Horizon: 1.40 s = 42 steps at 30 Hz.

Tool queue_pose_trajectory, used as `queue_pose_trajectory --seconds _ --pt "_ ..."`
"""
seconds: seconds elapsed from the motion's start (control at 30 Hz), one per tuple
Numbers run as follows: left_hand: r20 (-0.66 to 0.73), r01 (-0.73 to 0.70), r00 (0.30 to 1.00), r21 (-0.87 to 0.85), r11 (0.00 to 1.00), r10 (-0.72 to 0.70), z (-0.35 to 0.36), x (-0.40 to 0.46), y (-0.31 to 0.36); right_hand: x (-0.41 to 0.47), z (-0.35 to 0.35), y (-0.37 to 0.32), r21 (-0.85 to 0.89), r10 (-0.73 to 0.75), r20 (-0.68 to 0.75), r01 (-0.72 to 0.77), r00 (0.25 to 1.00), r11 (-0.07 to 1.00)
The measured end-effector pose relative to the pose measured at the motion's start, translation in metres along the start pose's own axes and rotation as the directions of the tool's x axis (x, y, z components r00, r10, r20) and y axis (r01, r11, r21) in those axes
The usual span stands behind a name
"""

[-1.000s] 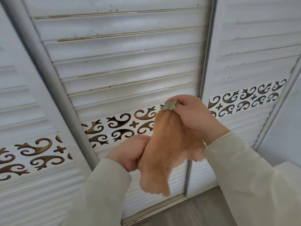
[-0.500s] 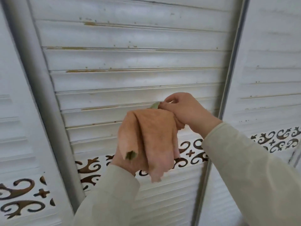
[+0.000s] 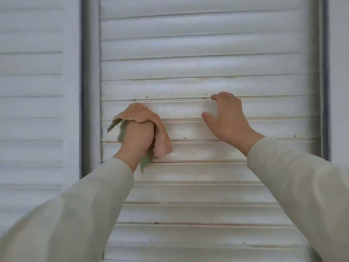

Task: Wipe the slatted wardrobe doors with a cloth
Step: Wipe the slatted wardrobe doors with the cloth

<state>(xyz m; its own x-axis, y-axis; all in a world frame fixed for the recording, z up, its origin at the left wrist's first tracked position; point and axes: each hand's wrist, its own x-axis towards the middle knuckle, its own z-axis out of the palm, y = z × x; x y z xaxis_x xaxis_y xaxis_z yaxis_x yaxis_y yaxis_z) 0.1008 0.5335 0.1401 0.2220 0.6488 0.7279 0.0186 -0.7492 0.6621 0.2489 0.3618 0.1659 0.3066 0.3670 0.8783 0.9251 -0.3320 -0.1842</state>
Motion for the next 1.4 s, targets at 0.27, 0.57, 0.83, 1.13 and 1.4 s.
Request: queue_pose_trajectory --seconds 0.27,0.57,0.83,1.13,1.4 --pt "-0.102 -0.16 0.976 0.269 0.95 0.193 0.002 0.092 0.029 0.084 -0.012 0.027 -0.187 -0.108 -0.175 0.074 0.979 0.979" --pt "0.244 -0.702 0.684 0.476 0.529 0.688 0.104 0.058 0.051 0.103 -0.003 0.044 -0.245 -0.108 -0.182 0.062 0.977 0.968" --pt "-0.344 -0.013 0.919 0.458 0.889 0.191 0.027 0.11 -0.004 0.096 0.002 0.043 -0.27 -0.144 0.006 0.14 0.99 0.953" --pt "-0.034 -0.367 0.828 0.723 0.586 0.56 0.039 0.086 0.022 0.1 0.003 0.026 -0.26 -0.068 0.048 0.079 0.997 0.962" --pt "-0.18 -0.082 0.91 0.803 0.59 0.373 -0.027 0.135 -0.023 0.103 -0.009 0.011 -0.254 0.011 0.15 0.028 0.989 0.967"
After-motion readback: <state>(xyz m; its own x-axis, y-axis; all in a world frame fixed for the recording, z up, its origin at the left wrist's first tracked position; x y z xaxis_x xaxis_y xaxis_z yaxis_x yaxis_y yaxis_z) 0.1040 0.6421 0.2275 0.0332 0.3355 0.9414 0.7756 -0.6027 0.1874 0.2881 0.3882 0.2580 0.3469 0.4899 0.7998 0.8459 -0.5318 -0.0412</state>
